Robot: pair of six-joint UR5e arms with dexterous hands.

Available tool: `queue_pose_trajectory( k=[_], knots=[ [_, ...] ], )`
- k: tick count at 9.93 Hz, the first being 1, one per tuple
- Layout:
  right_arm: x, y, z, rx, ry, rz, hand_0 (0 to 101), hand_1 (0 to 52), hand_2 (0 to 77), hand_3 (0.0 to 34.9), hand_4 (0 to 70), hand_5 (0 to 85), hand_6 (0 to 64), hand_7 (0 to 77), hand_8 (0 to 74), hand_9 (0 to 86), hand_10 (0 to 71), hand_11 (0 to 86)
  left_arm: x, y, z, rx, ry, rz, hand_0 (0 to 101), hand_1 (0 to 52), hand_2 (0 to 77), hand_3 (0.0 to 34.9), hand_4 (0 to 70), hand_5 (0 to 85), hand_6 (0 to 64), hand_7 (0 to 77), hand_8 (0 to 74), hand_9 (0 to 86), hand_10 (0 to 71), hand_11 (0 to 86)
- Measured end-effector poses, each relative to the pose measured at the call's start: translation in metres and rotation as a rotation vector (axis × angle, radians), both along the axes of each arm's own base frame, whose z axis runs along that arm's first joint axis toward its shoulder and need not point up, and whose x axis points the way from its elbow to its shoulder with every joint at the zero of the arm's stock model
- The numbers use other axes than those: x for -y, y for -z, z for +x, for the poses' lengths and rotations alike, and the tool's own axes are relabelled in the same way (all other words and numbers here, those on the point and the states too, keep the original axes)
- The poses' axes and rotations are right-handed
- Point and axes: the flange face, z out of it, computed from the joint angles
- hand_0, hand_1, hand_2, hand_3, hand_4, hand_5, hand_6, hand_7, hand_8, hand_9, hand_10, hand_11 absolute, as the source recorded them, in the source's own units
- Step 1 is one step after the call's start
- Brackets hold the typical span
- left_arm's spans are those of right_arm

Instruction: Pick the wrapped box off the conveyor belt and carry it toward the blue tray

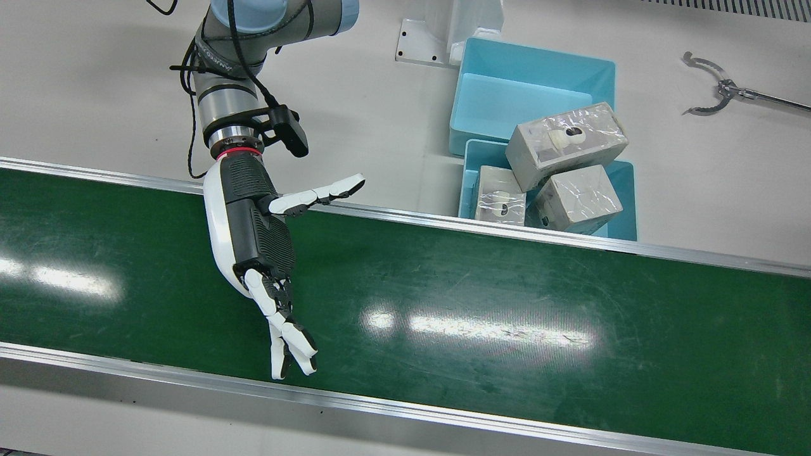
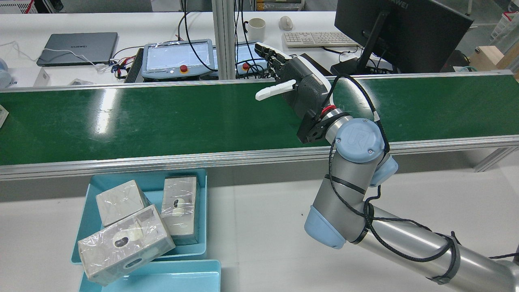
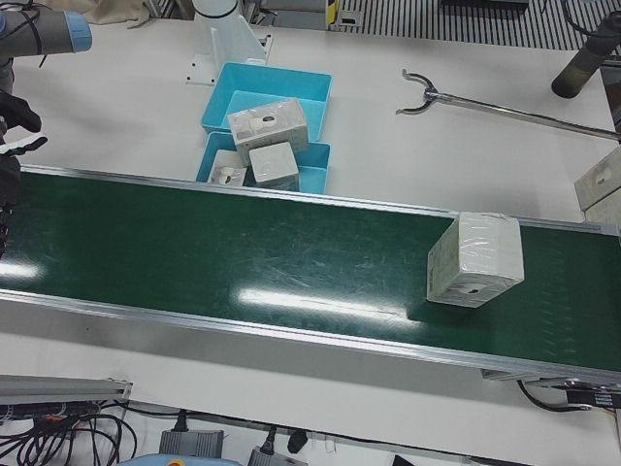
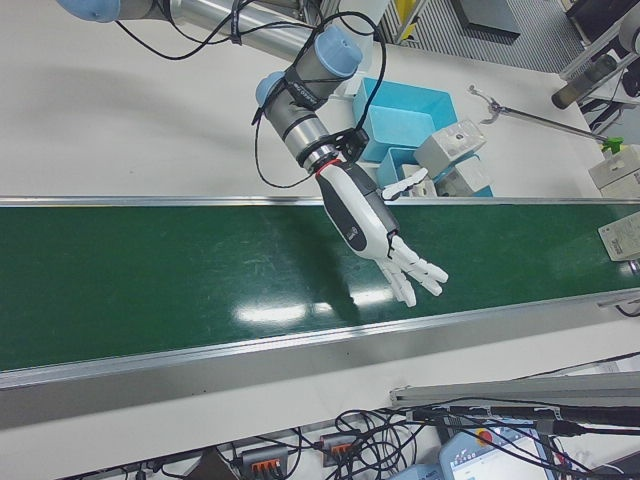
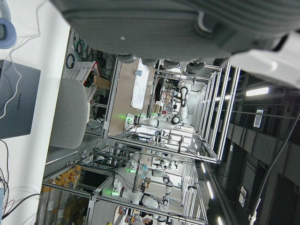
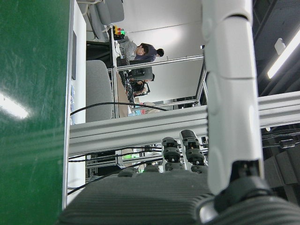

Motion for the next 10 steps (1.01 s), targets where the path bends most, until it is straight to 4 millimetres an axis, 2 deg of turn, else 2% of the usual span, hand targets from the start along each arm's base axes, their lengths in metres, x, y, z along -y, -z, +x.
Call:
queue_pose_trajectory(
  k=[3,10],
  knots=[
    [0.0026,-0.0022,0.0090,-0.002,-0.013,0.001,51,15.8,1.1,0.0,10.4,10.9,2.2,2.7,0.0,1.1,0.0,1.6,0.0000,0.0000,0.0000,0.000,0.000,0.000,0,0.0,0.5,0.0,0.0,1.1,0.5,0.5,0.5,0.5,0.5,0.5],
    [0.0020,0.0041,0.0082,-0.012,-0.019,0.014,51,15.8,1.1,0.0,13.6,13.1,2.2,2.7,0.0,1.1,0.0,1.6,0.0000,0.0000,0.0000,0.000,0.000,0.000,0,0.0,0.5,0.0,0.0,1.1,0.5,0.5,0.5,0.5,0.5,0.5]
  ],
)
